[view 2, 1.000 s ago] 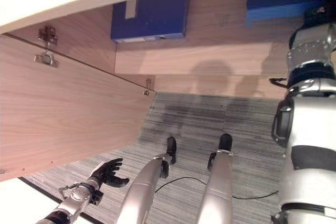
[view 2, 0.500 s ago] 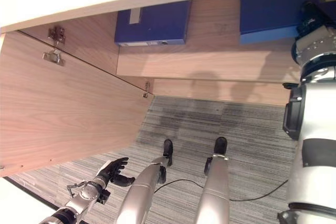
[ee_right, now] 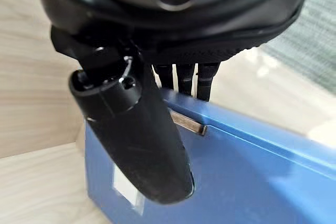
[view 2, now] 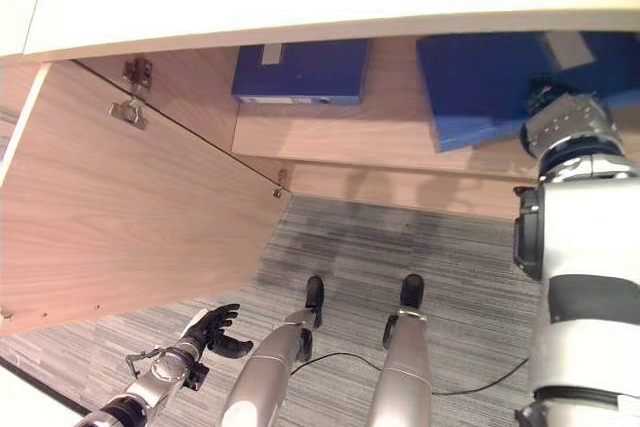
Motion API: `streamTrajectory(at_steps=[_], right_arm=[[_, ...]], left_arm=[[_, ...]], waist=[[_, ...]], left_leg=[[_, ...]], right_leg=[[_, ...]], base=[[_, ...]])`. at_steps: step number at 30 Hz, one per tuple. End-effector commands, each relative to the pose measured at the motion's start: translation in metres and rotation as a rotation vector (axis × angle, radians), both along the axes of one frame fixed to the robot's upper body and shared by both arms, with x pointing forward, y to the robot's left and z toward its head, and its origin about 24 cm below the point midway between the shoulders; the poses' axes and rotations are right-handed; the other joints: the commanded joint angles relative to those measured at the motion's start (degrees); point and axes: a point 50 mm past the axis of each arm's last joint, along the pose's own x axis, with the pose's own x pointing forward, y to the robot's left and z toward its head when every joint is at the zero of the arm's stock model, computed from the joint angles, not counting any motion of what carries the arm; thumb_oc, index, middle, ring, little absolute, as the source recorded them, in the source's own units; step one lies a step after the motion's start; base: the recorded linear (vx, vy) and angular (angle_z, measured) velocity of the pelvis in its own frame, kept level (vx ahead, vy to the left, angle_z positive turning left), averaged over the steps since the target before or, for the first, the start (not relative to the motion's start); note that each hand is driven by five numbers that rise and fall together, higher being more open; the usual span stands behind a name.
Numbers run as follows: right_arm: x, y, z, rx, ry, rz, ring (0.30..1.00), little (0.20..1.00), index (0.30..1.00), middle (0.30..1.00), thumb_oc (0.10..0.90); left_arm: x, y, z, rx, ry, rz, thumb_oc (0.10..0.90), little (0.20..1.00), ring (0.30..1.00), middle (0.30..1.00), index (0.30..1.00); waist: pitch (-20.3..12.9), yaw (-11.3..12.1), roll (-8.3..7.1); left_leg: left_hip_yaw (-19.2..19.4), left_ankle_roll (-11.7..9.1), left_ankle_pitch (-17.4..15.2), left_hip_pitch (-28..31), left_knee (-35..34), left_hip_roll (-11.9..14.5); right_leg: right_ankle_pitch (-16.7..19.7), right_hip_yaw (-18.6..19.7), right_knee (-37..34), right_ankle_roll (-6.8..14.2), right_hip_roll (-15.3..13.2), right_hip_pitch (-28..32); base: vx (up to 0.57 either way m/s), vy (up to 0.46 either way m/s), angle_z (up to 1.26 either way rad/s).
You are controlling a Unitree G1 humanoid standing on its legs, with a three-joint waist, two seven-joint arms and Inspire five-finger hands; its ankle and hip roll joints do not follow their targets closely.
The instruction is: Put the empty folder in the office cabinet
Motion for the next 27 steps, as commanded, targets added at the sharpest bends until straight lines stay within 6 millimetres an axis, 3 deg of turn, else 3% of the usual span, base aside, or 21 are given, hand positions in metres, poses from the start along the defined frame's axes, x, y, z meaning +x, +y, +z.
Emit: streamTrajectory(at_steps=[1,6,17,24,27], right_arm=[[0.003,0.002,0.024,-0.007,-0.128,-0.021,0.9,0.9,0.9,0.9,0.8],[0.014,0.023,0.01,0.058,-0.139,0.007,0.9,0.9,0.9,0.9,0.8],[0.013,0.021,0.022,0.133,-0.226,-0.02,0.9,0.9,0.9,0.9,0.8],[0.002,0.004,0.063,0.061,-0.332,-0.023,0.9,0.9,0.9,0.9,0.8],[-0.011,-0.01,0.098,-0.058,-0.4,-0.026,0.9,0.9,0.9,0.9,0.8]], left_arm=[[-0.003,0.031,0.0,0.096,0.016,0.093,0.8,0.9,0.9,0.9,0.9],[0.001,0.031,0.0,0.106,0.017,0.126,0.8,0.9,0.9,0.9,0.9],[0.006,0.032,0.002,0.13,0.015,0.146,0.8,0.9,0.9,0.9,0.9],[0.0,0.032,-0.001,0.127,0.02,0.127,0.8,0.9,0.9,0.9,0.9],[-0.008,0.035,-0.003,0.126,0.033,0.106,0.8,0.9,0.9,0.9,0.9]], waist=[[0.79,0.61,-1.73],[0.64,0.15,-2.82],[0.74,0.3,-2.32],[0.45,1.71,-0.73],[0.17,2.83,-0.18]], left_leg=[[-0.84,-1.52,-7.53,2.73,0.11,0.83],[-0.47,-1.4,-5.61,4.42,-3.13,1.9],[-0.6,-1.63,-5.63,3.96,-2.91,1.92],[-0.66,-2.05,-4.45,4.02,-4.8,1.92],[-0.92,-2.2,-3.92,3.98,-5.51,1.9]], right_leg=[[-10.94,-0.5,-0.01,2.82,-0.25,7.65],[-7.89,-0.33,-5.26,3.43,0.46,9.54],[-8.8,0.08,-3.79,3.42,0.31,8.8],[-9.04,-0.15,-3.67,3.83,-0.46,7.77],[-9.25,-0.69,-3.15,3.99,-1.05,7.41]], base=[[-0.06,-0.005,-0.09],[-0.02,-0.004,-0.05],[0.0,-0.003,0.0],[0.01,0.001,0.0],[0.0,0.0,0.0]])
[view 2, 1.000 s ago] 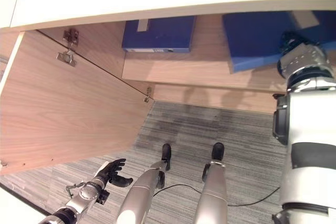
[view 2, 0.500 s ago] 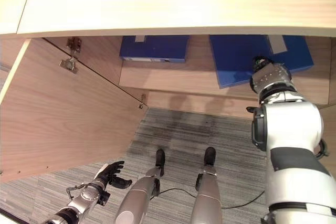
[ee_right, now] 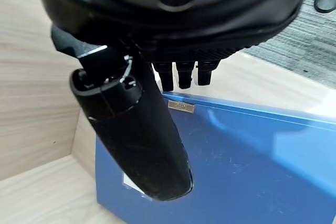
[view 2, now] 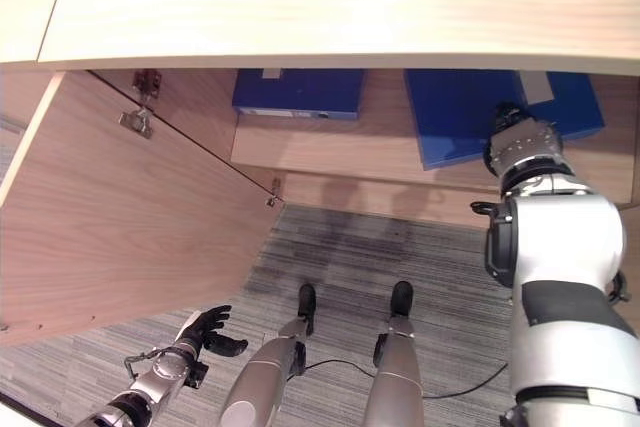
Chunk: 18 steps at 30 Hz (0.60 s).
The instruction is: Put the empty folder in the office cabinet
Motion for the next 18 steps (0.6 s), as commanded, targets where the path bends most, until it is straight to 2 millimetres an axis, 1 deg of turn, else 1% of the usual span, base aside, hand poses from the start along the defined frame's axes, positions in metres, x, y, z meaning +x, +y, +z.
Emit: streamTrajectory(at_steps=[1,2,3,6,9,14,15,16,18], right_arm=[[-0.019,-0.02,0.114,-0.253,-0.302,-0.041,0.9,0.9,0.9,0.9,0.8],[-0.024,-0.024,0.126,-0.299,-0.321,-0.05,0.9,0.9,0.9,0.9,0.8],[-0.028,-0.027,0.133,-0.321,-0.333,-0.057,0.9,0.9,0.9,0.9,0.8],[-0.033,-0.028,0.148,-0.371,-0.358,-0.062,0.9,0.9,0.9,0.9,0.8],[-0.035,-0.024,0.159,-0.404,-0.392,-0.054,0.9,0.9,0.9,0.9,0.8],[-0.033,-0.008,0.178,-0.44,-0.477,-0.026,0.9,0.9,0.9,0.9,0.8],[-0.033,-0.008,0.178,-0.44,-0.477,-0.025,0.9,0.9,0.9,0.9,0.8],[-0.032,-0.002,0.185,-0.476,-0.503,-0.013,0.9,0.9,0.9,0.9,0.8],[-0.031,0.002,0.187,-0.493,-0.516,-0.006,0.9,0.9,0.9,0.9,0.8]], left_arm=[[-0.006,0.029,0.003,0.096,0.007,0.018,0.8,0.9,0.9,0.9,0.9],[-0.009,0.029,0.002,0.095,0.015,-0.002,0.8,0.9,0.9,0.9,0.9],[-0.01,0.027,0.002,0.092,0.019,-0.018,0.8,0.9,0.9,0.9,0.9],[-0.012,0.026,0.002,0.088,0.021,-0.039,0.8,0.9,0.9,0.9,0.9],[-0.011,0.026,0.003,0.079,0.018,-0.04,0.8,0.9,0.9,0.9,0.9],[-0.009,0.024,0.004,0.073,0.014,-0.044,0.8,0.9,0.9,0.9,0.9],[-0.009,0.024,0.003,0.073,0.014,-0.044,0.8,0.9,0.9,0.9,0.9],[-0.009,0.022,0.003,0.068,0.014,-0.047,0.8,0.9,0.9,0.9,0.9],[-0.009,0.022,0.003,0.064,0.015,-0.045,0.8,0.9,0.9,0.9,0.9]], waist=[[0.42,1.89,0.88],[0.29,2.32,0.94],[0.19,2.54,1.08],[-0.03,2.86,1.2],[-0.1,3.05,1.1],[-0.19,3.08,0.93],[-0.18,3.04,0.95],[-0.14,2.9,0.79],[-0.1,2.79,0.74]], left_leg=[[-1.66,-3.42,-6.77,-0.33,1.99,1.51],[-1.92,-3.48,-6.5,-0.25,1.48,1.5],[-2.0,-3.54,-6.24,-0.21,1.05,1.55],[-2.24,-3.54,-6.0,-0.01,0.27,1.64],[-2.49,-3.5,-5.95,0.14,-0.02,1.78],[-2.74,-3.47,-5.82,0.64,-0.53,1.97],[-2.75,-3.47,-5.81,0.66,-0.54,1.98],[-2.72,-3.49,-5.73,0.83,-0.71,1.99],[-2.7,-3.5,-5.69,0.97,-0.85,2.07]], right_leg=[[-14.46,0.21,7.67,3.47,-1.59,1.55],[-14.54,0.02,7.71,3.54,-1.77,1.42],[-14.56,-0.19,7.7,3.62,-1.87,1.31],[-14.58,-0.34,7.76,3.71,-1.93,1.03],[-14.67,-0.4,7.98,3.71,-1.88,0.7],[-14.74,-0.62,8.1,3.61,-1.81,0.77],[-14.75,-0.62,8.1,3.61,-1.81,0.78],[-14.61,-0.73,8.11,3.57,-1.79,0.8],[-14.58,-0.71,8.16,3.56,-1.77,0.77]], base=[[0.03,-0.029,-0.01],[0.04,-0.015,0.04],[0.03,-0.016,0.09],[0.03,-0.012,0.1],[0.01,-0.011,0.0],[0.01,-0.011,-0.03],[0.0,0.0,0.0],[0.0,0.0,0.0],[0.0,0.0,0.0]])
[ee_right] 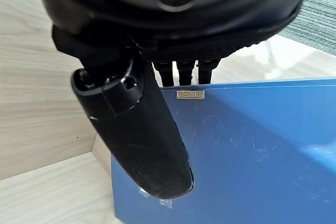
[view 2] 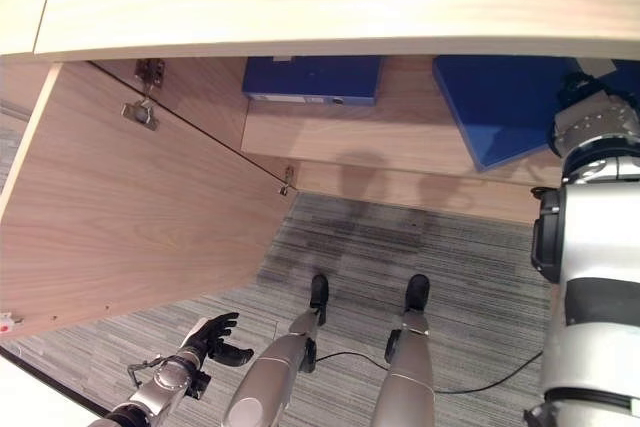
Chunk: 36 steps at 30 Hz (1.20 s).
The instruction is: Put the empty folder in the office cabinet
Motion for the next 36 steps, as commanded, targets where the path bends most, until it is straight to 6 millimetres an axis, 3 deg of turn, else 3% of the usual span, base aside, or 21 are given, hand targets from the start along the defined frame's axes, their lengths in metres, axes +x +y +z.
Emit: streamTrajectory(at_steps=[1,4,6,11,12,13,17,22,31,33,36], right_arm=[[-0.008,0.043,0.149,-0.403,-0.49,0.112,0.9,0.9,0.9,0.9,0.8],[0.007,0.064,0.139,-0.469,-0.472,0.178,0.9,0.9,0.9,0.9,0.8],[0.023,0.093,0.122,-0.483,-0.51,0.279,0.9,0.9,0.9,0.9,0.8],[0.036,0.144,0.082,-0.549,-0.583,0.475,0.9,0.9,0.9,0.9,0.8],[0.034,0.15,0.069,-0.556,-0.609,0.508,0.519,0.519,0.519,0.519,0.546],[0.033,0.153,0.056,-0.568,-0.623,0.546,0.3,0.3,0.3,0.3,0.4],[0.017,0.148,0.014,-0.607,-0.662,0.647,0.3,0.3,0.3,0.3,0.4],[-0.008,0.142,-0.025,-0.618,-0.697,0.725,0.3,0.3,0.3,0.3,0.4],[-0.032,0.132,-0.049,-0.658,-0.695,0.748,0.3,0.3,0.3,0.3,0.4],[-0.043,0.113,-0.055,-0.81,-0.593,0.695,0.3,0.3,0.3,0.3,0.4],[-0.047,0.103,-0.051,-0.944,-0.512,0.641,0.3,0.3,0.3,0.3,0.4]], left_arm=[[-0.001,0.031,0.004,0.095,0.015,0.013,0.8,0.9,0.9,0.9,0.9],[0.005,0.028,0.007,0.084,-0.003,0.026,0.8,0.9,0.9,0.9,0.9],[0.015,0.027,0.012,0.071,-0.031,0.065,0.8,0.9,0.9,0.9,0.9],[0.026,0.031,0.018,0.056,-0.049,0.141,0.8,0.9,0.9,0.9,0.9],[0.03,0.03,0.019,0.049,-0.054,0.151,0.8,0.9,0.9,0.9,0.9],[0.035,0.028,0.022,0.041,-0.059,0.16,0.8,0.9,0.9,0.9,0.9],[0.044,0.029,0.027,0.036,-0.078,0.174,0.8,0.9,0.9,0.9,0.9],[0.047,0.031,0.029,0.029,-0.086,0.188,0.8,0.9,0.9,0.9,0.9],[0.045,0.031,0.028,0.04,-0.081,0.178,0.8,0.9,0.9,0.9,0.9],[0.047,0.031,0.03,0.02,-0.097,0.184,0.8,0.9,0.9,0.9,0.9],[0.047,0.033,0.031,0.008,-0.103,0.195,0.8,0.9,0.9,0.9,0.9]], waist=[[-0.23,1.55,-2.25],[0.24,0.78,-3.0],[0.99,-0.5,-3.95],[1.83,-2.79,-6.46],[1.94,-3.38,-6.88],[2.11,-3.91,-7.29],[2.35,-5.55,-8.71],[2.19,-7.37,-10.06],[2.25,-8.47,-11.33],[2.17,-9.11,-11.88],[2.13,-9.34,-12.13]], left_leg=[[-1.91,-3.19,-7.92,1.72,2.46,2.02],[-1.8,-3.27,-7.71,1.96,2.26,2.39],[-1.62,-3.27,-7.3,1.75,2.23,2.75],[-1.27,-3.24,-7.69,1.95,3.0,3.37],[-1.29,-3.26,-7.7,1.99,2.97,3.55],[-1.26,-3.31,-7.76,2.09,2.99,3.67],[-0.82,-3.66,-7.61,2.74,2.64,4.12],[-0.18,-4.05,-7.29,4.08,1.67,4.81],[0.14,-4.08,-7.6,4.38,2.64,5.17],[-0.01,-4.16,-7.71,4.06,3.31,5.31],[-0.01,-4.2,-7.7,3.81,3.52,5.35]], right_leg=[[-14.12,0.25,7.37,3.77,-1.69,2.98],[-13.72,0.19,6.99,3.66,-1.26,3.27],[-12.88,0.29,6.22,3.41,-0.62,3.31],[-11.87,0.63,5.49,3.19,0.16,3.65],[-11.52,0.65,5.14,3.22,0.26,3.68],[-11.33,0.74,4.96,3.23,0.29,3.82],[-10.49,0.77,3.8,3.45,0.31,4.57],[-9.31,0.95,2.16,3.96,0.21,5.47],[-8.71,1.5,1.57,4.27,0.17,6.11],[-8.44,1.51,1.0,4.44,0.02,6.55],[-8.32,1.51,0.83,4.51,0.01,6.6]], base=[[0.0,0.0,0.0],[-0.02,-0.005,-0.01],[-0.06,-0.024,-0.04],[-0.04,-0.026,-0.13],[-0.03,-0.025,-0.21],[-0.03,-0.016,-0.12],[-0.02,-0.004,-0.07],[0.0,0.003,-0.02],[0.0,0.001,0.0],[0.0,0.0,0.0],[-0.01,-0.004,-0.02]])
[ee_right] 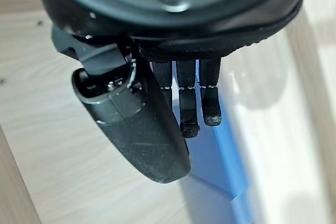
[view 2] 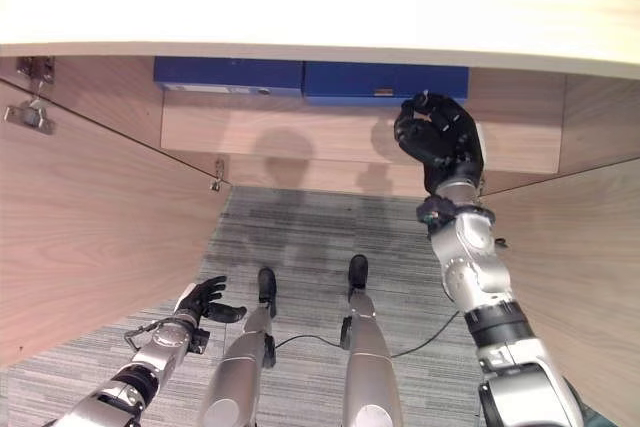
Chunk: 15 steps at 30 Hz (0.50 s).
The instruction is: Put the empty folder in the office cabinet
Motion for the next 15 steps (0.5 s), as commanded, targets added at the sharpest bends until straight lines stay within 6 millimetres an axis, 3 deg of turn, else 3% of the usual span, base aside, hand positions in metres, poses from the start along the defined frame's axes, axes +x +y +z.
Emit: streamTrajectory(at_steps=[1,10,12,15], right_arm=[[-0.011,-0.014,0.067,-0.241,-0.287,-0.12,0.3,0.3,0.3,0.3,0.4],[-0.017,-0.025,0.076,-0.565,-0.287,-0.307,0.3,0.3,0.3,0.3,0.4],[-0.019,-0.026,0.077,-0.742,-0.281,-0.373,0.3,0.3,0.3,0.3,0.4],[-0.018,-0.028,0.077,-0.869,-0.26,-0.411,0.3,0.3,0.3,0.3,0.4]], left_arm=[[-0.009,0.018,-0.003,0.049,0.017,0.0,0.8,0.9,0.9,0.9,0.9],[-0.016,0.013,-0.009,0.053,0.034,-0.025,0.8,0.9,0.9,0.9,0.9],[-0.019,0.012,-0.011,0.056,0.035,-0.031,0.8,0.9,0.9,0.9,0.9],[-0.02,0.015,-0.011,0.062,0.035,-0.025,0.8,0.9,0.9,0.9,0.9]], waist=[[-4.68,-0.94,-1.69],[-4.92,-0.7,-1.84],[-4.94,-0.47,-1.84],[-4.97,-0.41,-1.85]], left_leg=[[-1.86,-2.61,-7.34,-2.31,6.47,1.39],[-2.55,-2.43,-7.07,-2.76,6.62,1.47],[-2.81,-2.36,-6.92,-2.63,6.47,1.43],[-2.97,-2.31,-6.93,-2.53,6.48,1.49]], right_leg=[[-11.42,1.27,9.18,5.22,-4.53,-0.97],[-11.45,0.92,8.66,5.25,-4.63,-0.13],[-11.53,0.71,8.63,5.19,-4.59,0.13],[-11.61,0.57,8.66,5.17,-4.58,0.34]], base=[[-0.03,-0.009,-0.05],[0.0,-0.004,0.01],[0.0,0.0,0.0],[0.0,-0.009,0.03]])
